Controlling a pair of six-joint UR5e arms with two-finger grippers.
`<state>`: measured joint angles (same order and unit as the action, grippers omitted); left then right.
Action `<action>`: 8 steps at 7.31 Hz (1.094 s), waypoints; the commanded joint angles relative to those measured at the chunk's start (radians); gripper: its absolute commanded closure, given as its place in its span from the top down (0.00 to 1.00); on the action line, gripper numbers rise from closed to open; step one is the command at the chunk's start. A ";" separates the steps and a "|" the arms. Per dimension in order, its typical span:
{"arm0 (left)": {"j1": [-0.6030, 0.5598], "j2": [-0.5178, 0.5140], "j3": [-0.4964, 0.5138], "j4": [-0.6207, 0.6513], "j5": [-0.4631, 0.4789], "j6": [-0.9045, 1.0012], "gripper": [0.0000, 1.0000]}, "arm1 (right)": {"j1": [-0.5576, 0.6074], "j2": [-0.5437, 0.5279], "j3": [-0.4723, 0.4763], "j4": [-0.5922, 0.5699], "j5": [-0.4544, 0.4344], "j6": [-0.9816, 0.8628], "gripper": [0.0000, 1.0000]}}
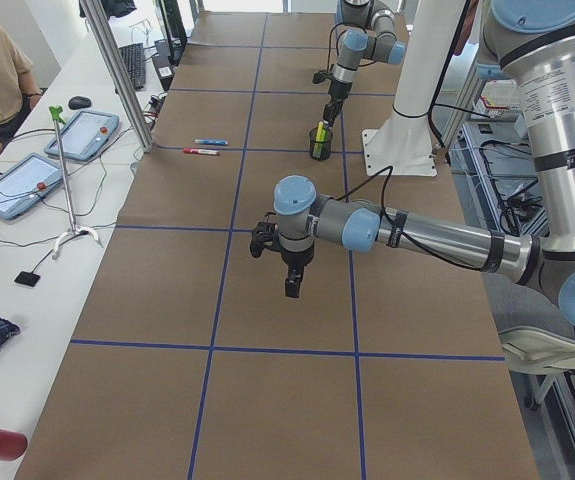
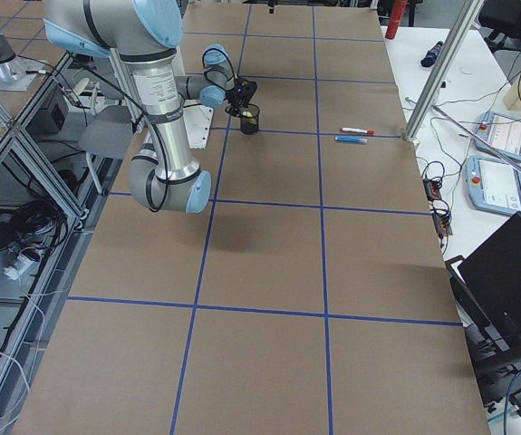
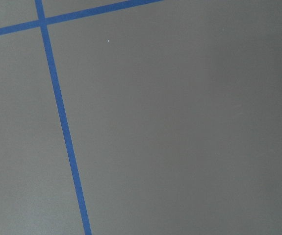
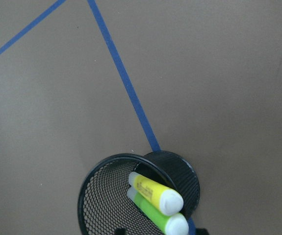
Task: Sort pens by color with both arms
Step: 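Close the right gripper on the green highlighter in the cup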
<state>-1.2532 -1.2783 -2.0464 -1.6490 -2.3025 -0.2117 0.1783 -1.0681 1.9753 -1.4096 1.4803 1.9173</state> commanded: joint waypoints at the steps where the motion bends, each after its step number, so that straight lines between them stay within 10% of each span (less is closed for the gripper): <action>1: 0.000 -0.001 -0.001 0.000 0.000 0.000 1.00 | 0.004 -0.003 0.000 -0.002 0.000 -0.004 0.52; 8: 0.000 -0.001 0.002 0.000 0.000 0.000 1.00 | 0.012 -0.003 0.002 0.000 -0.003 -0.007 0.47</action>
<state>-1.2533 -1.2788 -2.0459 -1.6490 -2.3026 -0.2117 0.1887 -1.0706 1.9760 -1.4097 1.4774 1.9099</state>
